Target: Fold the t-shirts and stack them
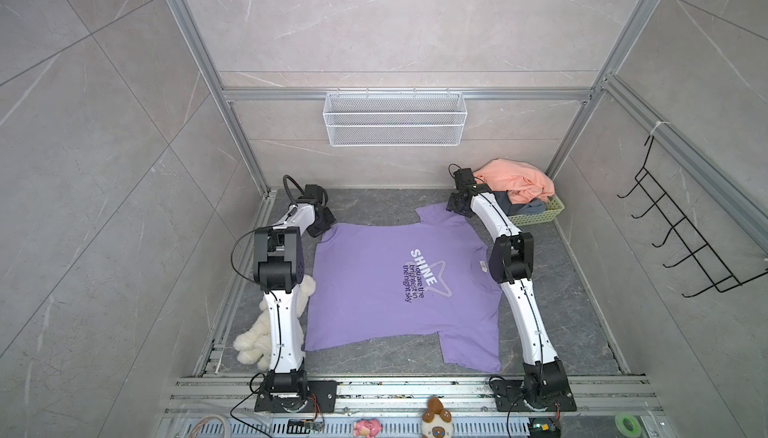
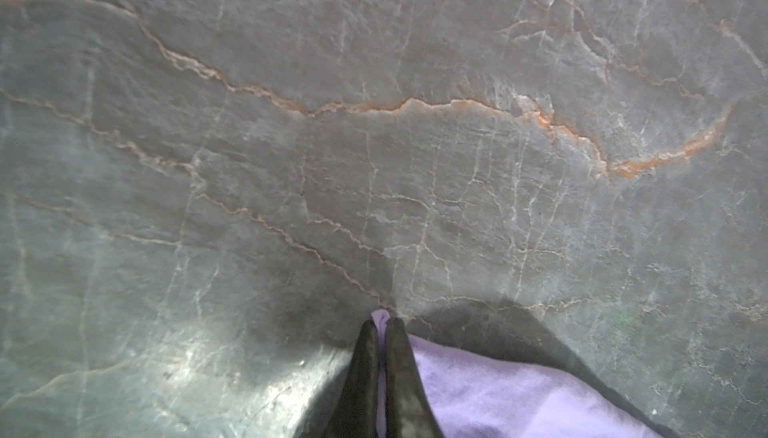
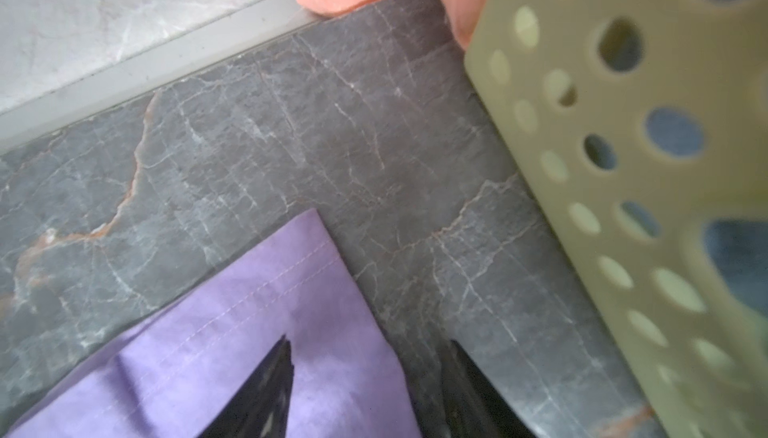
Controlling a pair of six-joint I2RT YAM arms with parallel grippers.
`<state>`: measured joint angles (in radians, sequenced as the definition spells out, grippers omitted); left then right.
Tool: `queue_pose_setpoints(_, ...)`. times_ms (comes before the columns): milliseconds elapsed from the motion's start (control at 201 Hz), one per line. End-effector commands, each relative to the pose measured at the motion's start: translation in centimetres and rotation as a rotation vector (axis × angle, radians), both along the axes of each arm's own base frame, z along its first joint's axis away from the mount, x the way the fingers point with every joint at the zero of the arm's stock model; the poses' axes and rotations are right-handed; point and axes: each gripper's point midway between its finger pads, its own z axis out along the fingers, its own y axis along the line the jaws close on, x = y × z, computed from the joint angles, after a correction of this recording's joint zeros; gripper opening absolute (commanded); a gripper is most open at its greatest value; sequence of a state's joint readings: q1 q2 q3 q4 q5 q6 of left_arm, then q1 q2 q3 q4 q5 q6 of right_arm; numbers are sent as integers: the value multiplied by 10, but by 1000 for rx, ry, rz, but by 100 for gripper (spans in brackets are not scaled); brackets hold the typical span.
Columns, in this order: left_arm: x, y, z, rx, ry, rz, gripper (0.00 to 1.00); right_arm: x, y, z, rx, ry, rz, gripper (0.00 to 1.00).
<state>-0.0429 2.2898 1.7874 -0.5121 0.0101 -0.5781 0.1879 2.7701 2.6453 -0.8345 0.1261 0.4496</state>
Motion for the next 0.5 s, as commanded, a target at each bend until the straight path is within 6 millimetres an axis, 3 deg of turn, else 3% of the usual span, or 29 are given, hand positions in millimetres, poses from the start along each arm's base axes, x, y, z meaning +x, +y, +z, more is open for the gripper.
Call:
queue_pose_setpoints(0, -22, -5, -12, -32, 86, 1, 4, -7, 11, -3, 42, 38, 72, 48)
queue_pose_setpoints(319, -22, -4, -10, -29, 82, 2, 4, 4, 18, -10, 169, 23, 123, 43)
queue_pose_setpoints(383, -22, -5, -11, -33, 84, 2, 4, 4, 22, -10, 181, 22, 141, 33)
queue_pose_setpoints(498, -22, -6, -11, -42, 84, 9, 3, -1, 13, -10, 135, 42, 137, 13)
